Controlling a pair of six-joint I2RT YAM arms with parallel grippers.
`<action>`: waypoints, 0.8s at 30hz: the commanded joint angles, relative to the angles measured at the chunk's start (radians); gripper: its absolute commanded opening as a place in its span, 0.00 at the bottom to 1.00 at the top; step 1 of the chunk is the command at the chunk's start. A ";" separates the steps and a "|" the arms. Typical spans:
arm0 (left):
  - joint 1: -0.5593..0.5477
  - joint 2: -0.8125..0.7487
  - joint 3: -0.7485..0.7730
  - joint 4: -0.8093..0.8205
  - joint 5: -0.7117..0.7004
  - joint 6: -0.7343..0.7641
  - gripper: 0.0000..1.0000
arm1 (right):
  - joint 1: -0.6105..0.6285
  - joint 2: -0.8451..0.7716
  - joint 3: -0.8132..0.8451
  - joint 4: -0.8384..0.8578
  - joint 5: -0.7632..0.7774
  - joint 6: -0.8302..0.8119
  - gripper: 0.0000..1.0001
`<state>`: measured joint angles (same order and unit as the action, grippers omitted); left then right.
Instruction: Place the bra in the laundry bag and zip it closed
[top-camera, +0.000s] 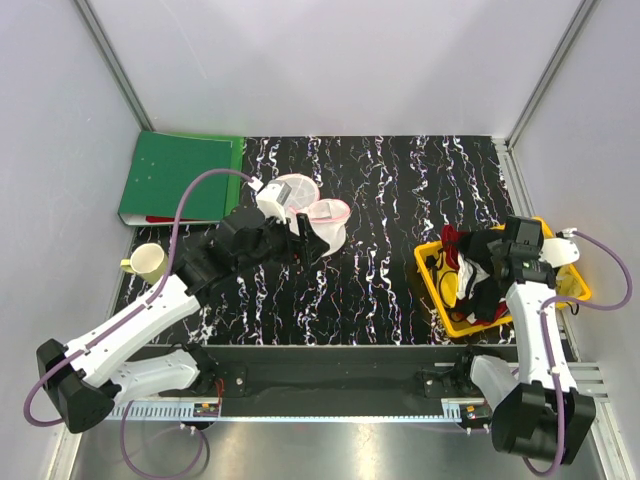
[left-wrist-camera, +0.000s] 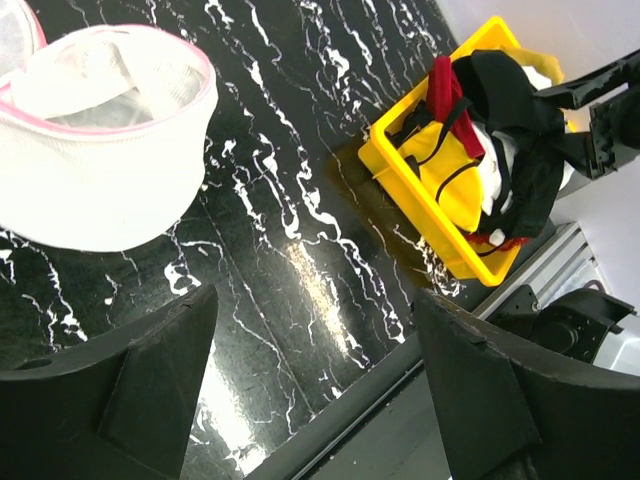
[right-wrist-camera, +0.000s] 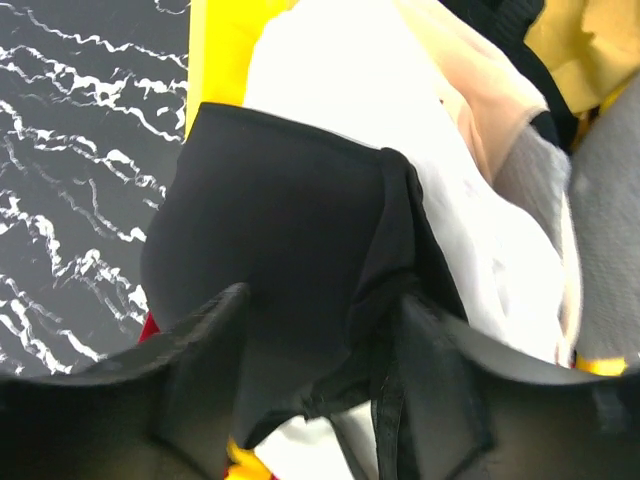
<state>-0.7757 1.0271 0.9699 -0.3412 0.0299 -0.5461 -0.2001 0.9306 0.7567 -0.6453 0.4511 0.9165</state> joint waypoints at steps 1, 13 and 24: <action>-0.004 -0.018 0.003 0.015 -0.007 0.028 0.83 | -0.022 0.040 -0.039 0.159 0.006 -0.041 0.58; -0.004 -0.038 0.058 -0.038 -0.018 0.034 0.83 | -0.028 -0.122 0.235 -0.085 -0.144 -0.338 0.00; -0.002 -0.002 0.125 -0.062 -0.051 0.023 0.84 | -0.025 0.031 0.837 -0.297 -0.632 -0.502 0.00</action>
<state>-0.7757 1.0164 1.0279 -0.4149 0.0154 -0.5251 -0.2253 0.8970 1.4448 -0.8833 0.0799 0.4969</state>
